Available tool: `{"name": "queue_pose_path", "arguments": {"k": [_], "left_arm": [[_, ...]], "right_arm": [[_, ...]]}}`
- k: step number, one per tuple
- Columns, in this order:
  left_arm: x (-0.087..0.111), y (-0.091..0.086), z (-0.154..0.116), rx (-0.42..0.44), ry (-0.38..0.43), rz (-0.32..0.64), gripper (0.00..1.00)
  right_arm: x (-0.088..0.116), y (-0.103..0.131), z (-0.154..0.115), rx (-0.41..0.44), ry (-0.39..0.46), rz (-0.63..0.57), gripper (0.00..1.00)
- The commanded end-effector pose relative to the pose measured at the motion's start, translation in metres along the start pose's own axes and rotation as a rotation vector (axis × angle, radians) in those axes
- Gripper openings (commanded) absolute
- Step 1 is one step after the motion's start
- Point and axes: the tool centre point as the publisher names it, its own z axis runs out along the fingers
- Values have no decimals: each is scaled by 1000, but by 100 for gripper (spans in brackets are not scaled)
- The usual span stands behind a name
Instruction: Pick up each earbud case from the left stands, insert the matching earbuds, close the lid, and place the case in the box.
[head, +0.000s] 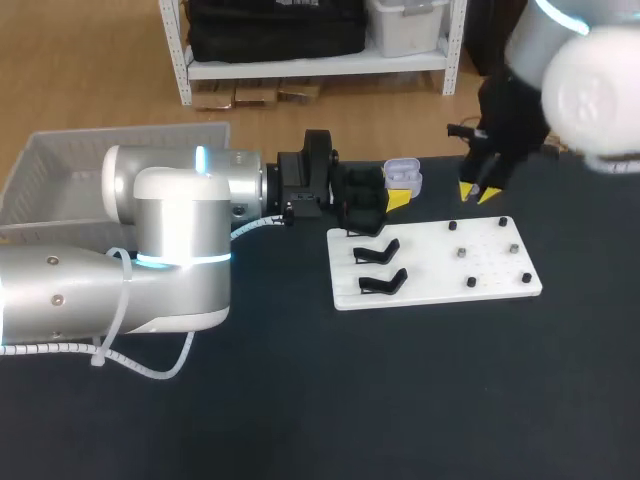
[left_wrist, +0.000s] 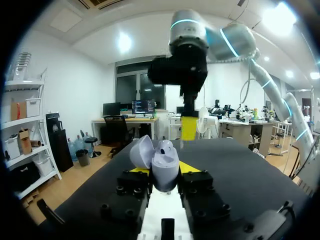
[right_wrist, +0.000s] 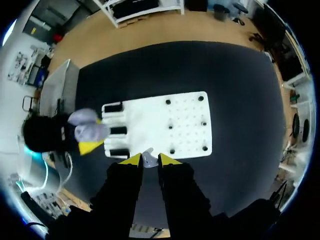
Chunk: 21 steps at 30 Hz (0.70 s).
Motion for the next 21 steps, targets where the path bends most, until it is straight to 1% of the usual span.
{"name": "queue_pose_path", "arguments": {"k": [1, 3, 5, 19, 20, 21], "left_arm": [[1, -2, 0, -10, -8, 5, 0], [1, -2, 0, -10, -8, 5, 0], [1, -2, 0, -10, -8, 5, 0], [1, -2, 0, -10, -8, 5, 0], [1, -2, 0, -10, -8, 5, 0], [1, -2, 0, -10, -8, 5, 0]], "right_arm": [[16, 12, -43, 18, 9, -50, 0], [22, 21, -50, 18, 15, -84, 0], [23, 30, -56, 16, -31, -80, 0], [23, 30, -56, 16, -31, -80, 0], [22, 39, -56, 47, -37, -141, 0], [22, 44, -55, 68, -39, -167, 0]]}}
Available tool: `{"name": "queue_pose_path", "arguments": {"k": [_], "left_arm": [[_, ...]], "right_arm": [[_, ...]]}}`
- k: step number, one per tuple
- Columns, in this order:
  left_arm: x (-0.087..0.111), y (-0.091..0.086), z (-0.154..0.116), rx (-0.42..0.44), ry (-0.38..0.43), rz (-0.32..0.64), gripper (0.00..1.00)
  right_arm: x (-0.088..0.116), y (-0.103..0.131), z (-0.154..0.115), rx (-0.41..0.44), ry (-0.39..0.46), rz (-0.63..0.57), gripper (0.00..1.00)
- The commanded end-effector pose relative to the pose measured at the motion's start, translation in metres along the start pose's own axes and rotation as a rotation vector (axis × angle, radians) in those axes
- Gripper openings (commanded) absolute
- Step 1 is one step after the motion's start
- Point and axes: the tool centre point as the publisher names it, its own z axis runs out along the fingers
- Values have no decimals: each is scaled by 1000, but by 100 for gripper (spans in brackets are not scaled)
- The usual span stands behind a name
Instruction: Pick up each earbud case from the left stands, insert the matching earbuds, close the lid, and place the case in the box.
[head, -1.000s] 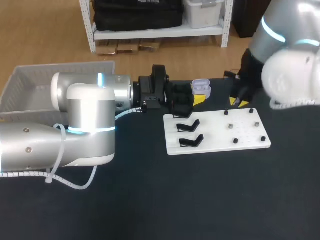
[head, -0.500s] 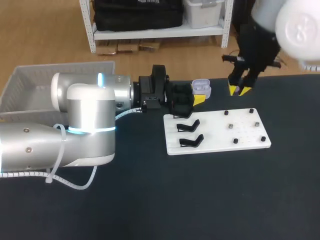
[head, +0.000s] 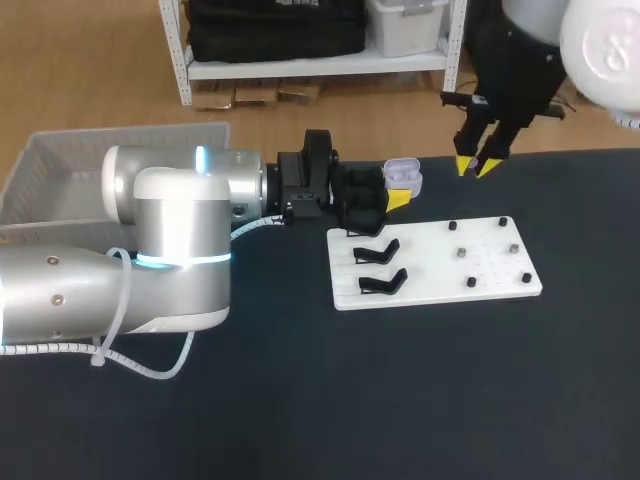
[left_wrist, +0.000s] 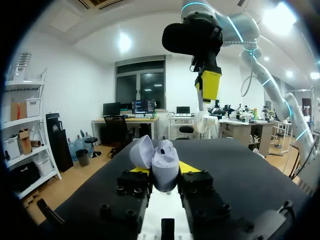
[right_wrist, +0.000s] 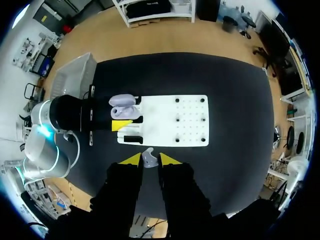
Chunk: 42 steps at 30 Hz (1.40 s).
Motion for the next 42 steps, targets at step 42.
{"name": "queue_pose_path", "arguments": {"k": [42], "left_arm": [[2, -2, 0, -10, -8, 5, 0]], "right_arm": [[-41, 65, 48, 138, -112, -475, 0]]}}
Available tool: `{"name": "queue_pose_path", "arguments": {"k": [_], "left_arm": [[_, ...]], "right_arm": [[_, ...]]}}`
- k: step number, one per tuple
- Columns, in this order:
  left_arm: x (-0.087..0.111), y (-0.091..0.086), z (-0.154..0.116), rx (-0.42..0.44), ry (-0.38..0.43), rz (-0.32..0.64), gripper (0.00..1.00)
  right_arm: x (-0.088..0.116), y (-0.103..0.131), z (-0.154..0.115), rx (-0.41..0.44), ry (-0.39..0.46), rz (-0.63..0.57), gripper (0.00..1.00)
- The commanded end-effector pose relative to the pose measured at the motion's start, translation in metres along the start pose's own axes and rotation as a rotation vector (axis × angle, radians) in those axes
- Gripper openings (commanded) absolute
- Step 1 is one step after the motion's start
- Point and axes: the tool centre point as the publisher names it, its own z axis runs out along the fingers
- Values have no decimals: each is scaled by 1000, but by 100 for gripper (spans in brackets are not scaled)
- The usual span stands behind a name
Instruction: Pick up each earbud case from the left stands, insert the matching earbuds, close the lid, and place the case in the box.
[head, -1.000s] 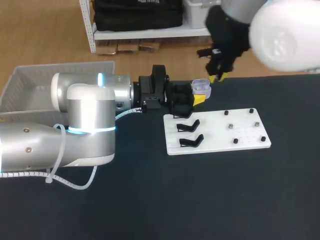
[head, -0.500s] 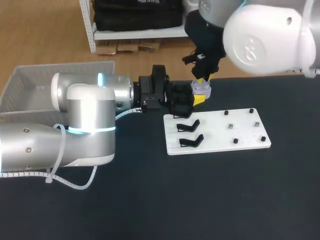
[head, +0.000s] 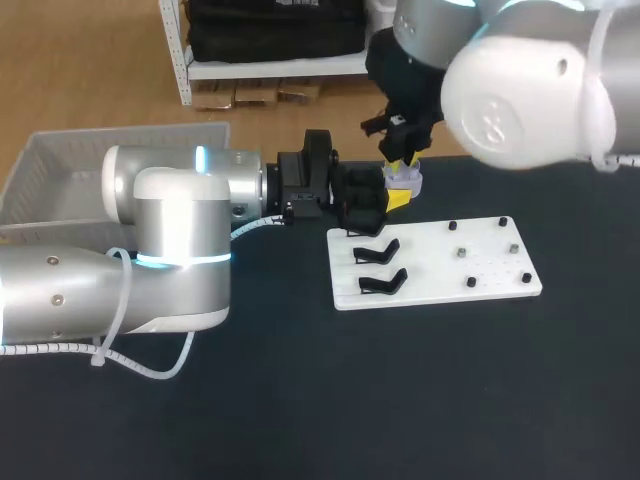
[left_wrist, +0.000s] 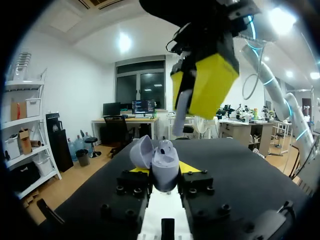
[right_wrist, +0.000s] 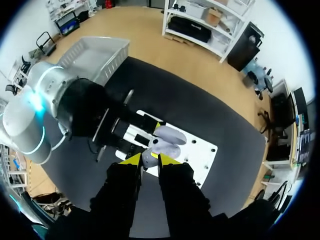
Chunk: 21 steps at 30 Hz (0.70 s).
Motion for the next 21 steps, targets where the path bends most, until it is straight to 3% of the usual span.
{"name": "queue_pose_path", "arguments": {"k": [1, 21], "left_arm": [[1, -2, 0, -10, -8, 5, 0], [1, -2, 0, -10, -8, 5, 0]], "right_arm": [[-3, 0, 8, -1, 6, -14, 0], [-7, -9, 21, 12, 30, -41, 0]]}}
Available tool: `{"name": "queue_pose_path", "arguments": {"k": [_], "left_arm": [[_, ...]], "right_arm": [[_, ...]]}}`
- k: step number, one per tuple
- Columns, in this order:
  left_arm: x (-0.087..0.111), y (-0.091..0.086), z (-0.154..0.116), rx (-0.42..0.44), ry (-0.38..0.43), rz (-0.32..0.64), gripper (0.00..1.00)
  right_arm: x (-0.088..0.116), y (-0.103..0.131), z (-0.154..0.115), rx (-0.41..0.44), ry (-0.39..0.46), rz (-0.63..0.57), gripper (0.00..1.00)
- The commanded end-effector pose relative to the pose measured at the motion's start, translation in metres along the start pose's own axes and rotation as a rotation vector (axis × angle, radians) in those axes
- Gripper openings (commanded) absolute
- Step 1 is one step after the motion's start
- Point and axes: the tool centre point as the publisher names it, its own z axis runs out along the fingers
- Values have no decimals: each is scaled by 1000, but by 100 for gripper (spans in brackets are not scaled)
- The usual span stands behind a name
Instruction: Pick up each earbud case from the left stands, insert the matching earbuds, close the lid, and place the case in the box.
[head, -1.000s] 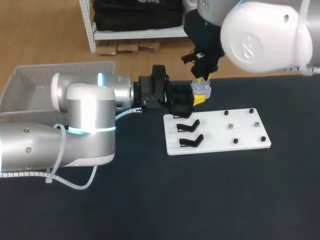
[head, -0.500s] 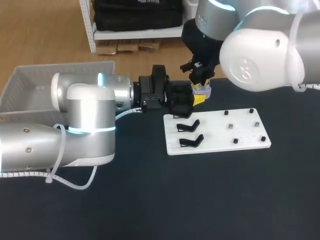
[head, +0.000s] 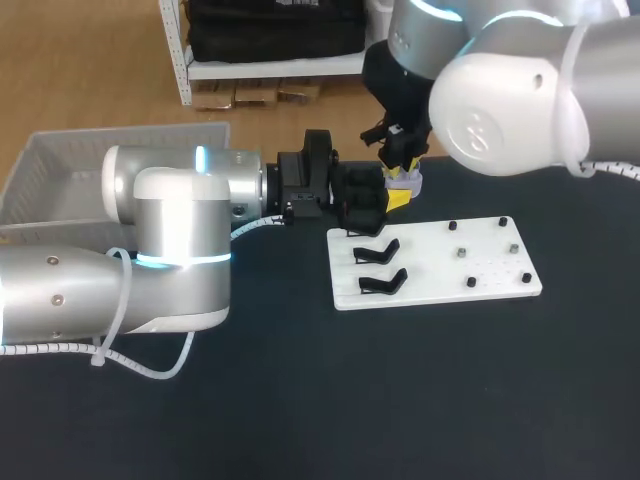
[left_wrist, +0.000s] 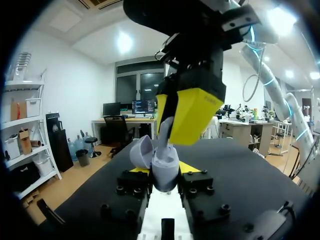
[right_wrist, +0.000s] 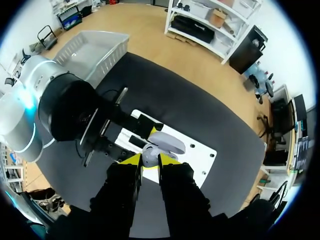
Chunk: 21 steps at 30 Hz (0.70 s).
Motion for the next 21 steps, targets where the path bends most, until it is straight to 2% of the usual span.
{"name": "queue_pose_path", "arguments": {"k": [1, 13, 21], "left_arm": [[2, -2, 0, -10, -8, 5, 0], [2, -2, 0, -10, -8, 5, 0], [2, -2, 0, -10, -8, 5, 0]], "right_arm": [[-2, -1, 1, 0, 5, 1, 0], [3, 0, -2, -9, 3, 14, 0], [5, 3, 5, -23, 11, 15, 0]]}}
